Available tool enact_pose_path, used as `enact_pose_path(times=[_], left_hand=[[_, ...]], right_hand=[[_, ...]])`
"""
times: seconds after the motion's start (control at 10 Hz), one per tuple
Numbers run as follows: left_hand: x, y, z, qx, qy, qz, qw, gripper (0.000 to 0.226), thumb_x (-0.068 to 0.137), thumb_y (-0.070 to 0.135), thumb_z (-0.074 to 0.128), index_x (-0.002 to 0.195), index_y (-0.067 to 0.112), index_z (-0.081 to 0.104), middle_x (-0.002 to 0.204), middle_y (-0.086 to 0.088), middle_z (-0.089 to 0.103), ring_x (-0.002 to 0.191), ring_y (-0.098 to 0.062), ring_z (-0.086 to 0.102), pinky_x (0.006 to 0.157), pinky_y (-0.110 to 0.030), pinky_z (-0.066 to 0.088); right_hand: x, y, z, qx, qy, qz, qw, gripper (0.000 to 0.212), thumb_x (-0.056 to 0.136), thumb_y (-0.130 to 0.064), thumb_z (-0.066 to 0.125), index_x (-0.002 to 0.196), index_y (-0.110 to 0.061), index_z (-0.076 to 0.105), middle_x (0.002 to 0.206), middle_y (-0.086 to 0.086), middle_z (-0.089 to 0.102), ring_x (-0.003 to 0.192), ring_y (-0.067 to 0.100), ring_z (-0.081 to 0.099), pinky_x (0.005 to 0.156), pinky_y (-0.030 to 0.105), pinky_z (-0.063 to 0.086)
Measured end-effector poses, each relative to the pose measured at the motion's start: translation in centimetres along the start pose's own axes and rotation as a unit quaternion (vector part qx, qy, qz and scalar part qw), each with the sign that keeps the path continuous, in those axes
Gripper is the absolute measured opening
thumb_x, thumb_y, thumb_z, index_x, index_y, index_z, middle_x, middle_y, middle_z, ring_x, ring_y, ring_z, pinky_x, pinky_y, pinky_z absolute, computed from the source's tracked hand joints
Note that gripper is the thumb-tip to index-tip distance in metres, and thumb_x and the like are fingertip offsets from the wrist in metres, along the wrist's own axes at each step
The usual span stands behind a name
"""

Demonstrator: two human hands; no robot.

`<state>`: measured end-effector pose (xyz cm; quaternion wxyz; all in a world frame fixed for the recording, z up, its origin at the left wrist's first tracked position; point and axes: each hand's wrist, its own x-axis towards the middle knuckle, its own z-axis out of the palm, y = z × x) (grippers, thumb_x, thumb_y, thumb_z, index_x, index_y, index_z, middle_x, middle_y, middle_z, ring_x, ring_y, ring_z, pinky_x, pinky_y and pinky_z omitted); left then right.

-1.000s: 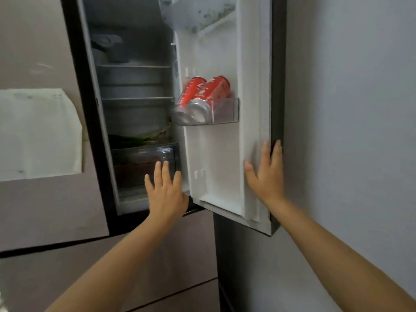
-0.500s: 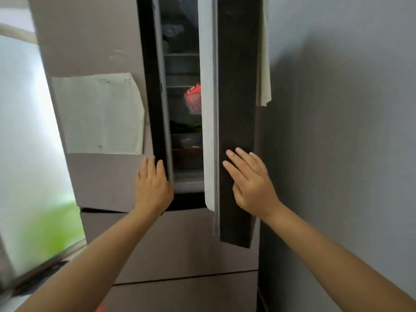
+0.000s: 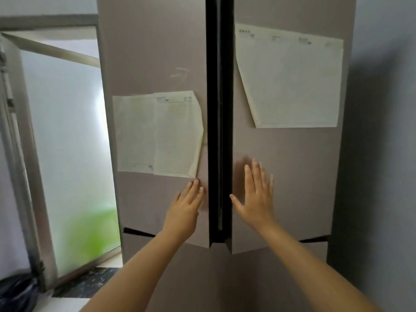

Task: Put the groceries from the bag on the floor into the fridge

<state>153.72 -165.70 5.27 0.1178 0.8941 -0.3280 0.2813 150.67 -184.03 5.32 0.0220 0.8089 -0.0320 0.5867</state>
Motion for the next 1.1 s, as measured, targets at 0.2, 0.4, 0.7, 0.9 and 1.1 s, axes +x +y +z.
enact_pose_path(times=[0.2,0.4,0.7,0.9,1.1], left_hand=[[3.5,-1.2,2.0,0.069,-0.041,0.019,0.997,0.078,0.091,-0.008,0.033,0.150,0.020,-0.009,0.145,0.007,-0.031,0.148,-0.015,-0.014,0.121,-0.030,-0.002],[6.3,-2.6,4.5,0.092,0.044,0.069,0.992,0.073,0.081,-0.009,0.043,0.148,0.010,0.021,0.150,-0.001,-0.002,0.146,-0.019,0.021,0.116,-0.038,0.025],[7.9,-6.3,10.5,0.122,0.250,0.164,0.946,0.050,0.088,0.016,0.037,0.138,0.011,0.033,0.152,0.001,0.022,0.147,-0.005,-0.012,0.117,-0.028,0.011],[8.3,-6.1,13.8,0.124,0.325,0.138,0.927,0.056,0.102,0.034,0.010,0.150,0.015,-0.010,0.158,0.004,-0.019,0.147,-0.009,-0.013,0.120,-0.031,-0.007],[8.9,-6.1,14.5,0.132,0.368,0.122,0.912,0.057,0.100,0.035,0.008,0.150,0.014,-0.011,0.158,0.003,-0.020,0.147,-0.010,-0.014,0.120,-0.031,-0.008]], right_hand=[[0.7,2.6,5.0,-0.027,0.020,-0.074,0.997,0.064,0.090,-0.046,0.028,0.145,-0.015,0.016,0.153,-0.011,-0.027,0.142,0.007,-0.023,0.115,0.032,-0.015],[0.6,3.4,8.2,-0.083,0.076,-0.132,0.985,0.059,0.096,-0.045,0.003,0.145,-0.016,-0.015,0.153,0.000,-0.029,0.143,0.017,-0.023,0.115,0.043,-0.015],[1.4,4.0,12.7,-0.130,0.121,-0.131,0.975,0.060,0.097,-0.041,0.007,0.145,-0.011,-0.013,0.153,0.005,-0.028,0.143,0.023,-0.023,0.115,0.049,-0.012],[1.5,4.1,12.7,-0.133,0.122,-0.129,0.975,0.060,0.097,-0.040,0.010,0.145,-0.012,-0.012,0.153,0.003,-0.029,0.143,0.020,-0.024,0.115,0.048,-0.014],[2.5,3.4,10.7,0.030,0.136,-0.099,0.985,0.051,0.095,-0.034,0.028,0.141,-0.011,0.029,0.150,0.017,0.031,0.139,0.023,0.020,0.117,0.039,0.004]])
